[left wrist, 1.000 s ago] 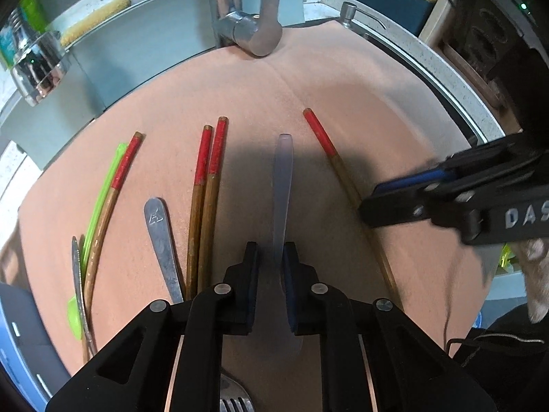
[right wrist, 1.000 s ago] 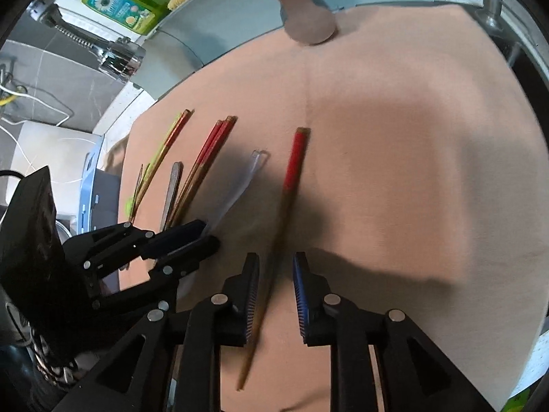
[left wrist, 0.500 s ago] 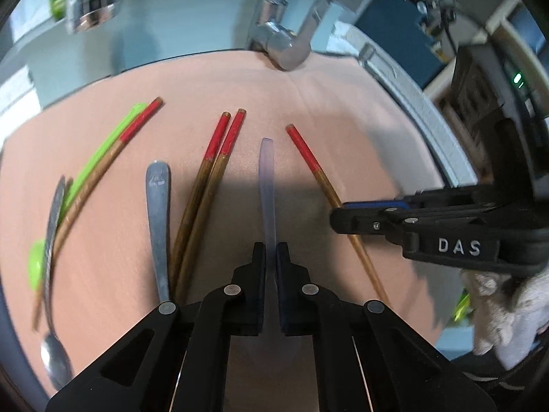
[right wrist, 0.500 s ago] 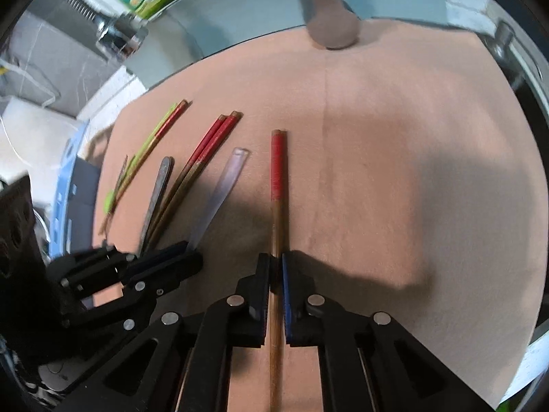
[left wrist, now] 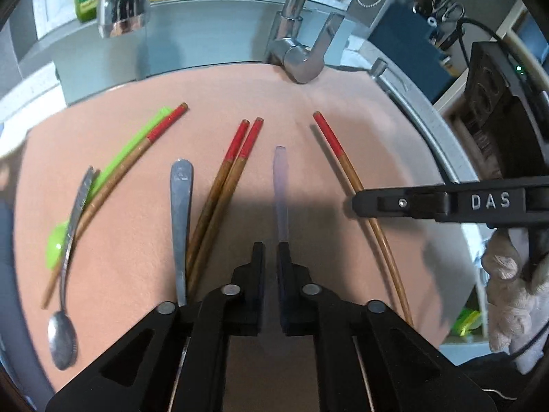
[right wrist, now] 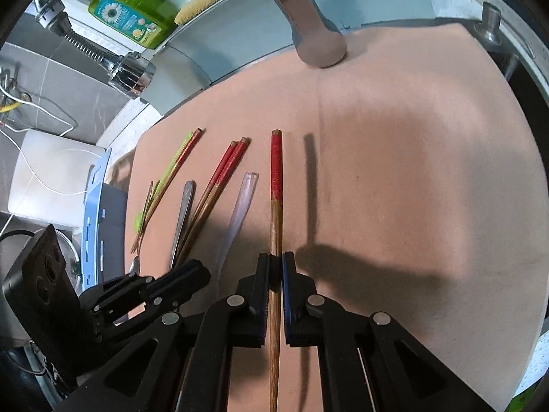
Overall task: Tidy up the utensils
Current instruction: 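Grasp a red-tipped chopstick with the right gripper while the left gripper grasps the clear plastic spoon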
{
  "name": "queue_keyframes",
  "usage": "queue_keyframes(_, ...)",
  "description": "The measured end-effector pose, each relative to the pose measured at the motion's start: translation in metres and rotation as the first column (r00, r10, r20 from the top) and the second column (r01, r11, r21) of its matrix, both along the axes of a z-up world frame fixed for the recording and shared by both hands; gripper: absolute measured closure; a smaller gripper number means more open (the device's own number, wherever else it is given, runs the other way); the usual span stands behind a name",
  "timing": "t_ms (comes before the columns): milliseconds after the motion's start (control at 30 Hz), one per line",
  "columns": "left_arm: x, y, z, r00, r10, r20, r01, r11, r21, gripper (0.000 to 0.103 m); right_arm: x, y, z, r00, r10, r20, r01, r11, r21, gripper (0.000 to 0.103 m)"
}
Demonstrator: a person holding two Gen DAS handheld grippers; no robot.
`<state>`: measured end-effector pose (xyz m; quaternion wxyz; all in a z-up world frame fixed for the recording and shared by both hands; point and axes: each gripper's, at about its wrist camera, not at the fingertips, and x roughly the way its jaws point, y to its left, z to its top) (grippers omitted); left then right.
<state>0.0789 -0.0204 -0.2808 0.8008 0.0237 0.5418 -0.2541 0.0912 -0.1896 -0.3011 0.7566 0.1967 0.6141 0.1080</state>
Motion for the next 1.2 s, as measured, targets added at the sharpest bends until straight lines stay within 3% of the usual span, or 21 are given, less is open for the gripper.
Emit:
queue_keyframes(33, 0.002, -0.002, 0.002, 1.000, 0.009, 0.009, -0.009, 1.000, 0.008, 0.073, -0.001, -0.001, -0.001, 1.000, 0.003, -0.003, -0.003, 1.000, 0.001, 0.097)
queue_keyframes(67, 0.003, -0.006, 0.003, 1.000, 0.003, 0.012, -0.003, 1.000, 0.016, 0.071, -0.002, -0.003, -0.001, 1.000, 0.006, -0.006, -0.006, 1.000, 0.002, 0.097)
queue_keyframes(267, 0.019, -0.041, -0.009, 0.994, -0.108, 0.010, 0.105, 0.982, 0.160, 0.071, 0.001, -0.011, -0.002, 1.000, 0.001, 0.000, -0.001, 1.000, -0.008, 0.097)
queue_keyframes(333, 0.021, -0.049, -0.015, 0.987, -0.158, 0.023, 0.149, 0.963, 0.227, 0.080, 0.002, -0.013, -0.001, 1.000, 0.001, 0.007, -0.001, 1.000, -0.015, 0.097)
queue_keyframes(400, 0.021, -0.052, -0.014, 0.983, -0.181, 0.025, 0.170, 0.955, 0.243, 0.089, 0.003, -0.015, 0.000, 1.000, 0.003, 0.018, -0.002, 1.000, -0.027, 0.097)
queue_keyframes(433, 0.024, -0.051, -0.014, 0.984, -0.179, 0.011, 0.172, 0.958, 0.230, 0.096, 0.003, -0.016, 0.000, 1.000, 0.001, 0.020, -0.001, 1.000, -0.028, 0.097)
queue_keyframes(733, 0.025, -0.022, -0.006, 0.993, -0.101, -0.054, 0.106, 0.991, 0.085, 0.097, 0.004, -0.024, -0.011, 0.999, -0.045, -0.012, 0.045, 0.998, 0.042, 0.097)
queue_keyframes(1000, 0.020, 0.001, 0.019, 0.999, -0.044, -0.011, 0.044, 0.999, 0.017, 0.097, 0.010, -0.019, 0.003, 0.998, -0.070, -0.008, 0.070, 0.991, 0.113, 0.097)
queue_keyframes(1200, 0.021, 0.021, 0.046, 0.999, -0.003, 0.046, 0.004, 1.000, -0.022, 0.097, 0.017, 0.012, 0.025, 0.999, -0.013, 0.040, 0.009, 0.993, 0.119, 0.097)
